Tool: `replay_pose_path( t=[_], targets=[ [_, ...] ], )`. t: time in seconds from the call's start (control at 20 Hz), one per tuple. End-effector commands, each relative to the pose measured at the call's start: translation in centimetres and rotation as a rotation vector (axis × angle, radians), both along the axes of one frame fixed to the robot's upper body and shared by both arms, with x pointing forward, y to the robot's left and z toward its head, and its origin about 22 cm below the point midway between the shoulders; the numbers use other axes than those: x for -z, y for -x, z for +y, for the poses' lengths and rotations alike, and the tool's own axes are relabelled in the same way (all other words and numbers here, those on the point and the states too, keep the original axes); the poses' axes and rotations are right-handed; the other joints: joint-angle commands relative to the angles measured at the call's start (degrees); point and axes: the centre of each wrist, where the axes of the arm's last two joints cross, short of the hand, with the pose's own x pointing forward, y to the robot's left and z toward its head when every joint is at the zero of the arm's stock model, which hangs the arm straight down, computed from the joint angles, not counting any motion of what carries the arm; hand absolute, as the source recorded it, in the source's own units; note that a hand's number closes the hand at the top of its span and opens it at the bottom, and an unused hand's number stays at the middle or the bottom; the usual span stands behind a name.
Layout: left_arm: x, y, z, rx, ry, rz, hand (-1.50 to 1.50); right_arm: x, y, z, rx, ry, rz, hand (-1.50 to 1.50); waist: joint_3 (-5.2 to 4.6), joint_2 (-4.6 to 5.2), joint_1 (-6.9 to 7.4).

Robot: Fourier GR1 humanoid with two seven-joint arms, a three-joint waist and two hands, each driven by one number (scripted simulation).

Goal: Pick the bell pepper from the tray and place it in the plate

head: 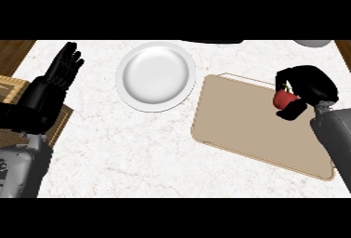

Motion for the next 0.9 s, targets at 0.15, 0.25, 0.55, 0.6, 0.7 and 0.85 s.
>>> replay_pose_path(
  t=[0.15,0.25,0.55,0.6,0.7,0.85],
  targets=[
    [-0.2,-0.8,-0.8,0.003,0.023,0.007,0.00,-2.5,-3.9,-3.3,-0.175,-0.163,-0.082,1.50,0.05,-0.19,-0.46],
    [1.2,0.0,1.2,-0.018,-0.003,0.020,0.00,-5.0,-5.0,-1.5,-0.275,-0.239,-0.151,1.50,-0.07,-0.68,-0.86],
    [0.0,-0.3,-0.5,-0.021,-0.020,0.016,0.00,-7.3,-7.3,2.8,-0.482,-0.543,-0.190,1.50,-0.07,-1.00,-1.51],
    [0.5,-0.1,0.4,-0.041,-0.001,0.029,0.00,-8.5,-7.4,4.9,-0.537,-0.566,-0.167,1.50,-0.17,-1.51,-2.63],
    [-0.3,0.9,-0.1,-0.036,0.009,0.026,0.00,-7.1,-7.7,5.2,-0.538,-0.596,-0.149,1.50,-0.14,-1.56,-2.62],
    [2.8,1.0,0.7,-0.032,-0.002,0.048,0.00,-9.7,-8.9,8.1,-0.591,-0.587,-0.120,1.50,-0.20,-1.34,-2.62]
  ],
)
